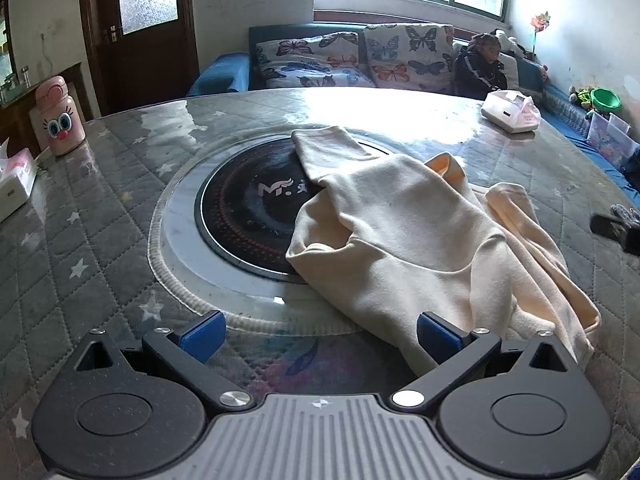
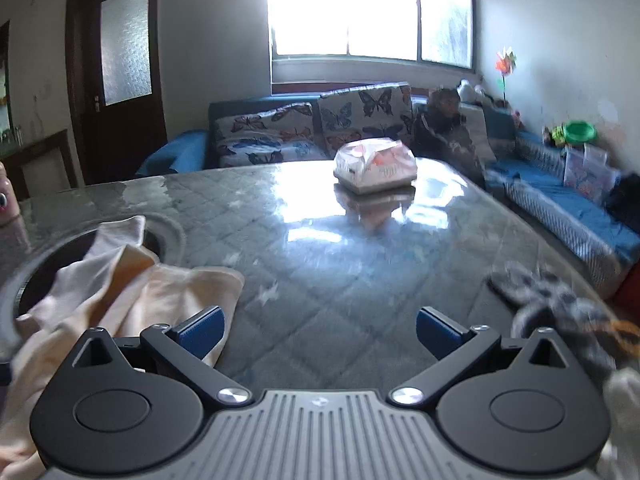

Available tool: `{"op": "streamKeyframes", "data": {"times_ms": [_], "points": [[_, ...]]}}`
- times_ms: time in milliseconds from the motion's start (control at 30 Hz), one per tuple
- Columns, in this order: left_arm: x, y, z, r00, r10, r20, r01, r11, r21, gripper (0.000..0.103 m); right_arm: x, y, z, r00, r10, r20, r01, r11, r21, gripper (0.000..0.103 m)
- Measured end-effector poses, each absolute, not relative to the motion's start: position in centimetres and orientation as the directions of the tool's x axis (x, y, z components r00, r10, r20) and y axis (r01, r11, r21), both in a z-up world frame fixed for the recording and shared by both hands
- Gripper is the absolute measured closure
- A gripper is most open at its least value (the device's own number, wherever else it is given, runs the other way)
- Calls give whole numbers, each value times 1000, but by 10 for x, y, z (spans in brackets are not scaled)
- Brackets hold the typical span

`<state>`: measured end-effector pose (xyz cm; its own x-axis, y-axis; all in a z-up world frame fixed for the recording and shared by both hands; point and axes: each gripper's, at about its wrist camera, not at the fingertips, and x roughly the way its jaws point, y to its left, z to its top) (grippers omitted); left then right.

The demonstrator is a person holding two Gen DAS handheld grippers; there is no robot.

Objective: Fold clothes
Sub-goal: 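Move both grippers toward the crumpled cream shirt on the table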

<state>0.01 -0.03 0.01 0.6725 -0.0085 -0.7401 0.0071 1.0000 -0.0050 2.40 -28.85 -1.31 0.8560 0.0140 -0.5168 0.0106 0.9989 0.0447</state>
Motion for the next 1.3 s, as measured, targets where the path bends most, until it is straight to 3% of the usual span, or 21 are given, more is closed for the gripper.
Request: {"op": "streamKeyframes", "data": {"times_ms": [333, 767, 1300], "points": [[-12, 0, -1, 694, -10, -720, -6, 1000, -19, 0, -18, -255, -10, 844, 56, -534, -65, 998, 2, 0], [-28, 3, -2, 675, -3, -737, -31, 999, -32, 0, -28, -252, -10, 786, 93, -611, -58, 995, 77, 0], [-30, -10, 3, 681, -24, -732, 6, 1000, -28, 0, -32, -251, -6, 779, 124, -615, -66, 991, 117, 0]]}}
